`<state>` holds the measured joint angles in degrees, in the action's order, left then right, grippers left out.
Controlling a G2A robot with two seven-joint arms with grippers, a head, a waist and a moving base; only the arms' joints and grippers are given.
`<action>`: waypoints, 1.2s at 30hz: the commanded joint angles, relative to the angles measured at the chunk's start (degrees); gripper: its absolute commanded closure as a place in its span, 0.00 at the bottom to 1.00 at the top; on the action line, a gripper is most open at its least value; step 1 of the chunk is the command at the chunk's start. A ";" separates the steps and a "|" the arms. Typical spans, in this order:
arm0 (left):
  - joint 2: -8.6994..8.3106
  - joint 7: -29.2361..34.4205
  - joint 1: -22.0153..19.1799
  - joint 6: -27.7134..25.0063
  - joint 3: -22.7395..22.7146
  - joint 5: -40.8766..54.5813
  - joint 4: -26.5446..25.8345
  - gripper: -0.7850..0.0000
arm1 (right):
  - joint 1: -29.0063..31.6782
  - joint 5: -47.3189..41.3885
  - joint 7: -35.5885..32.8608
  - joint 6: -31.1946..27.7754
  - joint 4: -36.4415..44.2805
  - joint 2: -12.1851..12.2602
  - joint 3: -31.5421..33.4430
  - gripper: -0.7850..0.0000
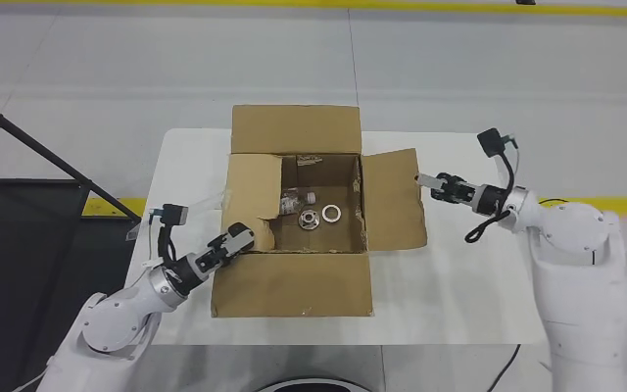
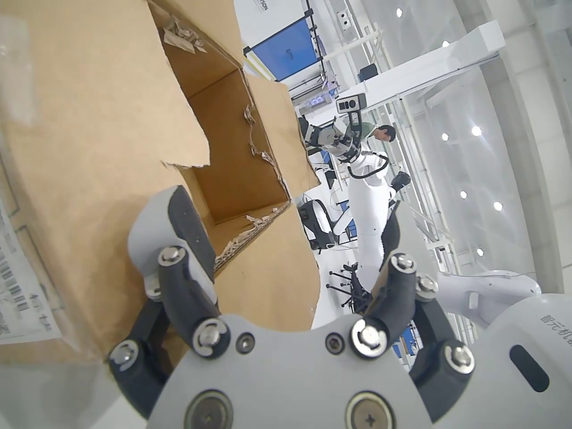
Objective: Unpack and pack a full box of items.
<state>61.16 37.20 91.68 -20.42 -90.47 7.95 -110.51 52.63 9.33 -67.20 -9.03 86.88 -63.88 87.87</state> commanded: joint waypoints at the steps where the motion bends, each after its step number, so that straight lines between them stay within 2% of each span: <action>1: 0.00 0.01 0.01 -0.07 0.17 -0.01 -0.05 0.00 | -1.03 -0.81 -1.74 -1.17 -0.82 0.04 -1.30 0.00; 8: 0.00 -0.26 0.16 -0.78 0.30 0.41 0.27 0.00 | -4.78 -5.75 -5.46 -5.32 -2.02 -0.06 -5.99 0.00; 15: -0.02 -0.48 0.57 -1.83 0.05 1.40 0.90 0.00 | -7.18 -9.93 -6.48 -8.05 1.19 -0.20 -9.83 0.00; 23: -0.01 -0.77 -0.04 -1.53 0.36 1.58 1.14 0.00 | -9.66 -8.23 -0.02 -9.04 3.60 -1.42 -18.82 0.00; 36: -0.02 -1.48 -1.26 1.59 0.27 2.30 1.06 0.00 | -15.56 -1.71 5.51 -9.34 -1.41 -3.58 -30.70 0.00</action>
<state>61.14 35.78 90.40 -18.58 -90.07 9.92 -109.39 37.26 7.39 -61.88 -18.40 85.65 -67.40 57.51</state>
